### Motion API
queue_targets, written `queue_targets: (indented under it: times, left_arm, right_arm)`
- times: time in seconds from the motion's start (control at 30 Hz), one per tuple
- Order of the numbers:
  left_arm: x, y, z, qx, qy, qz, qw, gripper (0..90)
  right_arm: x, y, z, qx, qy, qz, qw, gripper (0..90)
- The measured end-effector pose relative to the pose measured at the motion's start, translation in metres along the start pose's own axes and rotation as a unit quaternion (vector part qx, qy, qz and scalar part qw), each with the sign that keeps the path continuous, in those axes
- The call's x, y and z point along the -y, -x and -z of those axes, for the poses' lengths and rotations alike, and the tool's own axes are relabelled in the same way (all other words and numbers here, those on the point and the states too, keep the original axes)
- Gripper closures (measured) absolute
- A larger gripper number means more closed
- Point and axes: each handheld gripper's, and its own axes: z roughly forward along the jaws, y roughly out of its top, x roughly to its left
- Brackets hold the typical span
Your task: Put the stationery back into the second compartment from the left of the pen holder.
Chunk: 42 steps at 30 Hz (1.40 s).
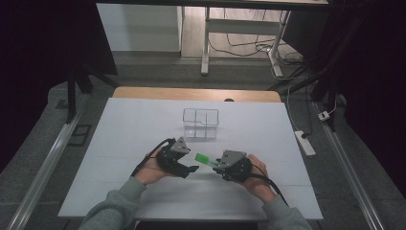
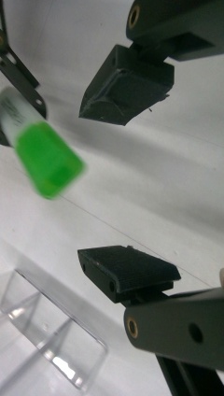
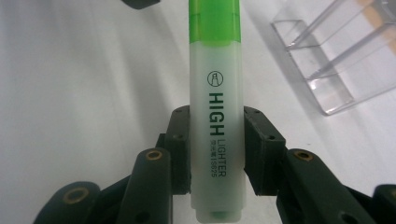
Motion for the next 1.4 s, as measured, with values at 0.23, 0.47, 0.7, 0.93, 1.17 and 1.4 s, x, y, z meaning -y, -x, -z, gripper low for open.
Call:
queue_targets:
  times: [0.23, 0.47, 0.7, 0.93, 1.17, 1.4]
  left_arm:
    - [0.004, -0.004, 0.003, -0.006, 0.022, 0.032, 0.9992, 26.8]
    - [0.004, -0.006, 0.006, -0.013, 0.049, 0.054, 0.9973, 26.4]
    - [0.004, -0.007, 0.009, -0.002, 0.082, 0.08, 0.9934, 27.0]
    - [0.001, -0.006, 0.007, 0.014, 0.101, 0.096, 0.9901, 28.4]
    - [-0.004, -0.004, 0.0, 0.032, 0.115, 0.108, 0.9869, 32.1]
    - [-0.007, -0.004, -0.009, 0.054, 0.12, 0.122, 0.9838, 43.2]
  right_arm:
    - [0.004, 0.007, 0.003, 0.0, 0.03, -0.044, 0.9986, 65.4]
    - [0.004, 0.011, 0.007, -0.01, 0.067, -0.086, 0.994, 65.4]
    - [0.006, 0.01, 0.004, -0.005, 0.065, -0.093, 0.9935, 65.4]
    - [0.005, 0.009, 0.001, -0.004, 0.065, -0.094, 0.9934, 65.4]
    - [0.003, 0.004, -0.002, -0.003, 0.067, -0.086, 0.994, 65.4]
    - [0.001, -0.001, -0.006, -0.004, 0.075, -0.078, 0.9941, 65.4]
